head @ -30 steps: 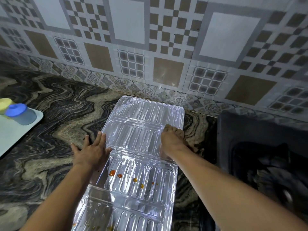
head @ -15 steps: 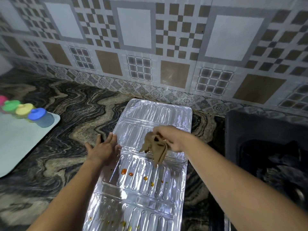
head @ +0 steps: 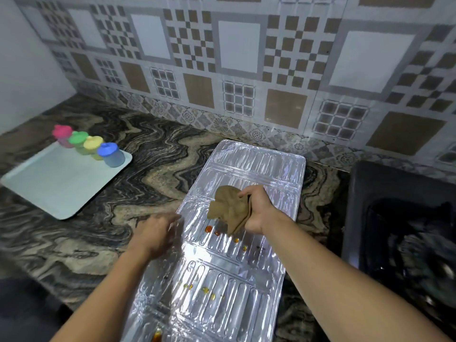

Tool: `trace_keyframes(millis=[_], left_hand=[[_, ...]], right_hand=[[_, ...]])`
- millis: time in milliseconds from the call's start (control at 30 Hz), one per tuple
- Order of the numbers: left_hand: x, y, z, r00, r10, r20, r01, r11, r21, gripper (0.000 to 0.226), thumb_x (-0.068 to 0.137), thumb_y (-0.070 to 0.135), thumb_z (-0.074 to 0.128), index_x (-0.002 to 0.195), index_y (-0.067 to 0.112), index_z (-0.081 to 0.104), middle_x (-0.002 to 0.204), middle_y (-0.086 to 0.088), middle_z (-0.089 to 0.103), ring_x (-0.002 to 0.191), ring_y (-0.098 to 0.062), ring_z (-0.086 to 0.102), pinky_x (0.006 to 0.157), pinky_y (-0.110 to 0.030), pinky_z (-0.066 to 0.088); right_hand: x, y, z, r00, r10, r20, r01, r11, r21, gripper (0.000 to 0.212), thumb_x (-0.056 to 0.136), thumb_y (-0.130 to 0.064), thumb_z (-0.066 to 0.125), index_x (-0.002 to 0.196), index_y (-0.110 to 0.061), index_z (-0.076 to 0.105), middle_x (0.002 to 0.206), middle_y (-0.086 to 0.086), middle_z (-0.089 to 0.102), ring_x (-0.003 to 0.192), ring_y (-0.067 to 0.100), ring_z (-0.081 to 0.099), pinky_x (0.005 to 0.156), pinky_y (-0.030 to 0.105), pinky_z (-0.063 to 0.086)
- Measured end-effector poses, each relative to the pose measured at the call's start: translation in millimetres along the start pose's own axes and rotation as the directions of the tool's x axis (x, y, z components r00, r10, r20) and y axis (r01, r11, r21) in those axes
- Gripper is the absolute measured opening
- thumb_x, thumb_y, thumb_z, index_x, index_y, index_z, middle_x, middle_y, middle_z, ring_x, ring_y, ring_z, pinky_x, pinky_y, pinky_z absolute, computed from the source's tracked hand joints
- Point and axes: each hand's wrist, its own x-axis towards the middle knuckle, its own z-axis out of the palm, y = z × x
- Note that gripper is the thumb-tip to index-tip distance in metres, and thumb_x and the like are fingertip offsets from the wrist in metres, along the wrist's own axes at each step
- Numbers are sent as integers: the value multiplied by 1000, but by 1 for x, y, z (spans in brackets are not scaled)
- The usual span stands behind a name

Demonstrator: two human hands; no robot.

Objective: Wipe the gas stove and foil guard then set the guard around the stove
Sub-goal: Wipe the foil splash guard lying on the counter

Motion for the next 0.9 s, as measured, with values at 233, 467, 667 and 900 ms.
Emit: trace_keyframes(millis=[233, 467, 667, 900], left_hand=[[-37, -4, 23, 999, 13, 37, -14, 999, 37, 55, 87, 32, 62, 140, 36, 47, 148, 13, 46, 132, -21, 47, 101, -48, 46], [-31, -14, 31, 999, 36, 38, -37, 999, 28, 60, 82, 35, 67, 139, 37, 48, 147, 17, 46, 133, -18, 45, 100, -46, 46], [-30, -21, 31, 999, 23, -28, -23, 1000, -11, 53, 85, 50, 64, 135, 37, 52, 141, 15, 53, 129, -17, 48, 101, -46, 43], [-23, -22, 33, 997, 65, 36, -64, 998, -19, 62, 92, 51, 50, 149, 38, 31, 158, 18, 27, 145, -20, 24, 112, -53, 30]], right_hand=[[3, 31, 35, 993, -108, -44, 104, 992, -75, 12, 72, -22, 41, 70, -12, 47, 57, 8, 45, 52, 21, 42, 57, 27, 39], [13, 50, 71, 985, -172, 27, 165, 970, 182, 26, 83, -24, 34, 59, -16, 39, 53, 6, 40, 53, 20, 36, 56, 27, 25], [32, 70, 69, 860, -492, -135, 194, 559, -806, 49, 95, -34, 44, 143, -22, 48, 136, 9, 59, 121, 35, 57, 100, 38, 47], [57, 70, 48, 757, -583, 295, 164, -268, -949, 49, 95, -23, 53, 143, -25, 48, 143, 6, 53, 133, 30, 47, 109, 45, 35]])
